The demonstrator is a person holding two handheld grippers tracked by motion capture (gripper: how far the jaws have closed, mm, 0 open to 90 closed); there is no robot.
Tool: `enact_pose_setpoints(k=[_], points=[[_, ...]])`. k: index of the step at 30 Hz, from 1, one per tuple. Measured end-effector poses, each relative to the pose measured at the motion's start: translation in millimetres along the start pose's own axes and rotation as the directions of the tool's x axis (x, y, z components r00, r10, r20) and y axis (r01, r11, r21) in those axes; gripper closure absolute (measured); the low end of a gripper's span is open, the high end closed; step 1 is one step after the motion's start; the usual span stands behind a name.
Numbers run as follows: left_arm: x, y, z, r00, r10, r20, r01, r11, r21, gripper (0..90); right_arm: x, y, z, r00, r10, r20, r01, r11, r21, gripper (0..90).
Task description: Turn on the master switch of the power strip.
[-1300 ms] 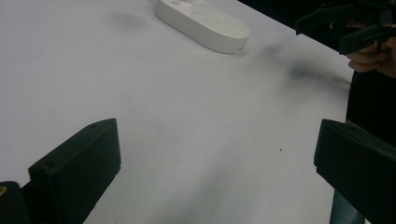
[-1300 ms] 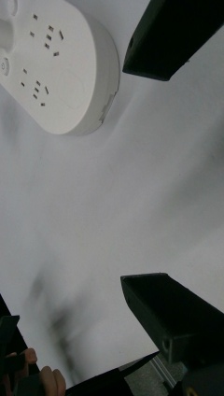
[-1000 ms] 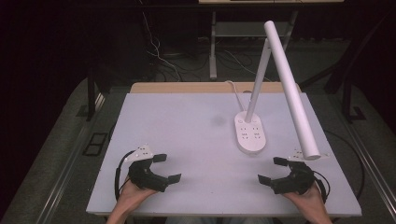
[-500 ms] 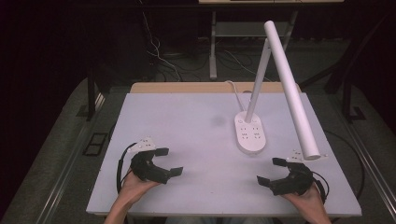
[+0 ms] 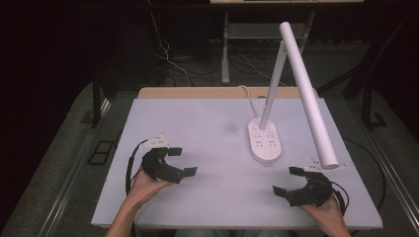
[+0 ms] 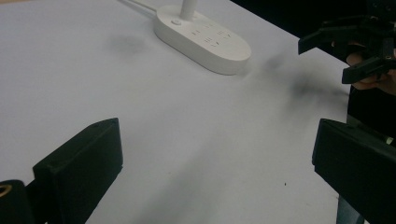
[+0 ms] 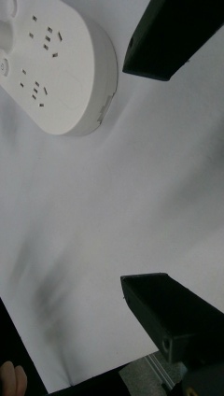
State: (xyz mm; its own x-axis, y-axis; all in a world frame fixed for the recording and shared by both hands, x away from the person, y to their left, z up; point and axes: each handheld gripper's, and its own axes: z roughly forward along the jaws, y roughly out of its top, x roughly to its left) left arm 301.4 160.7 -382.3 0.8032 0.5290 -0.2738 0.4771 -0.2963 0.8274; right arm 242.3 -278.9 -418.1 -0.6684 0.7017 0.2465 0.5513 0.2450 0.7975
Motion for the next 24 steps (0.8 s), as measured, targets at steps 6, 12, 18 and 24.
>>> enact_pose_setpoints(k=[6,12,18,24], points=[[1.8,9.9,6.1,0.9999,0.005,0.010,-0.005,0.9997,0.023,0.8,-0.6,-0.2,-0.9,1.0000,-0.002,0.000,0.002,1.000,-0.004,0.3],[2.3,16.2,11.9,0.9999,0.012,0.012,-0.013,0.9989,0.045,0.9,-0.3,-0.3,-0.8,1.0000,-0.003,0.000,0.003,1.000,-0.002,0.3],[3.7,23.5,17.1,0.9997,0.018,0.019,-0.019,0.9979,0.062,1.4,0.0,-0.3,0.0,1.0000,-0.001,0.000,0.001,1.000,0.002,0.3],[5.2,32.8,21.9,0.9995,0.019,0.024,-0.020,0.9973,0.070,1.6,0.2,-0.4,-0.1,1.0000,-0.008,-0.002,0.008,1.000,0.003,0.3]])
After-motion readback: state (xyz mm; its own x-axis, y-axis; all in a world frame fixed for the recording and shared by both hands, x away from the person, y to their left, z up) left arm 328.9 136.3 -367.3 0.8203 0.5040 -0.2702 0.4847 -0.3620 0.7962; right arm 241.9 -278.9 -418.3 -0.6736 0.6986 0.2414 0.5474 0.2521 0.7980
